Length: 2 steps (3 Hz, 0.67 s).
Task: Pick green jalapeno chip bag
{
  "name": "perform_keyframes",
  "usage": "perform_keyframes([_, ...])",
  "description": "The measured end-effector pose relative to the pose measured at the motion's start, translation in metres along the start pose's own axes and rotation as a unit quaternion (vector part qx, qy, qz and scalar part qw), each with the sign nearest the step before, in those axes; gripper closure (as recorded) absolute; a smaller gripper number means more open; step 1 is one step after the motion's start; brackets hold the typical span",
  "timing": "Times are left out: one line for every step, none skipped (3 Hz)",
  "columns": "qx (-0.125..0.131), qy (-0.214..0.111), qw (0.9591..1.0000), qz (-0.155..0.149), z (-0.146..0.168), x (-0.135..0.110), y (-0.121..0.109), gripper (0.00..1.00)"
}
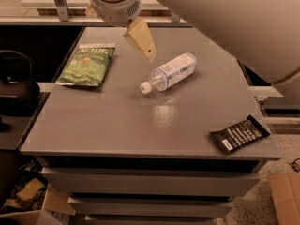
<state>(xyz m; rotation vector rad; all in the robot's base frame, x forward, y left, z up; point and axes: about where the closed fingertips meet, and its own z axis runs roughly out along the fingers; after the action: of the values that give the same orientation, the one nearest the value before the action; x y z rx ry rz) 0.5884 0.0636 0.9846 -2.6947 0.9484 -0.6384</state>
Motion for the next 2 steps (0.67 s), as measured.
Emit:
perform_keyframes([0.011,0.009,0.9987,-0.048,0.016,-0.006,-0.020,0.00])
perform_keyframes([0.024,-0.007,0.9933,-0.113,0.043,-0.017,-0.049,0.00])
